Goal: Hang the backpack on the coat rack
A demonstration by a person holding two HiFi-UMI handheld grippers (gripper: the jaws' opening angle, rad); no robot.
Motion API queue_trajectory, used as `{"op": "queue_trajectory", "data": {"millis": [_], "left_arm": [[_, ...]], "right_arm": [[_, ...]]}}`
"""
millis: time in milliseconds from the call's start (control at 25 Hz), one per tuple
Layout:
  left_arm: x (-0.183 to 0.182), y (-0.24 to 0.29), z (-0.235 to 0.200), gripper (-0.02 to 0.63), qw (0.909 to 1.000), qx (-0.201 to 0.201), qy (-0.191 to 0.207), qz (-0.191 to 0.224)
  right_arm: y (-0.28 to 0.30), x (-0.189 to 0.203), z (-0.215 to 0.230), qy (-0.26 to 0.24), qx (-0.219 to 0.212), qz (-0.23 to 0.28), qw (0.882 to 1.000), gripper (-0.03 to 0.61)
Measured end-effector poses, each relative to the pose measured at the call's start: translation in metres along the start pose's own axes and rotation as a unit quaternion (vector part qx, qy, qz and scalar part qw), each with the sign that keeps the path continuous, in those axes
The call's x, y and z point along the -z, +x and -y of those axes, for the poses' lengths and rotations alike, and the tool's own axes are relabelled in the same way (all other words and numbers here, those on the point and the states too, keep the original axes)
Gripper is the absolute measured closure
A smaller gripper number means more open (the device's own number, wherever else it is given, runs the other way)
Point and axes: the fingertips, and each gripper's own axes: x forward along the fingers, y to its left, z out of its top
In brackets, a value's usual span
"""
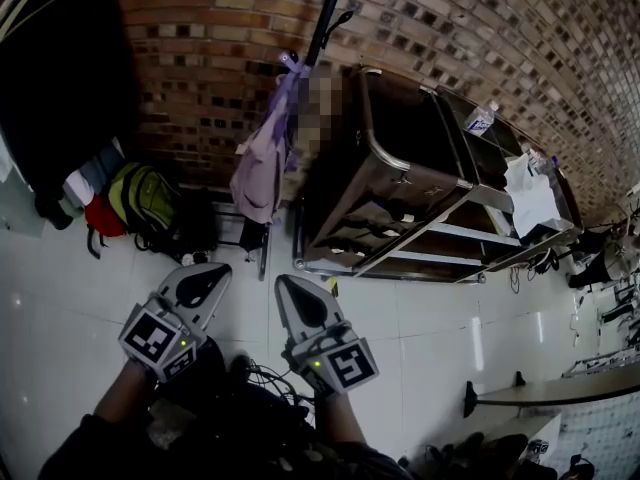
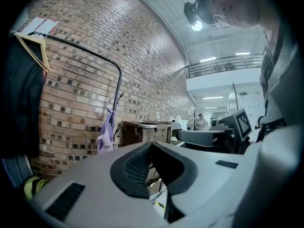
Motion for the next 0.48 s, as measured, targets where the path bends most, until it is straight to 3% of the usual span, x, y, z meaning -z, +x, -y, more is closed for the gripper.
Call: {"op": "queue_trajectory", "data": {"millis": [480], "left_arm": [[-0.008, -0.052, -0.037, 0.6, 0.9999, 0.005, -0.008, 0.008]], "right_arm": [[0.041, 0.007, -0.054, -0.007, 0.013, -0.016, 1.0, 0.576]]}}
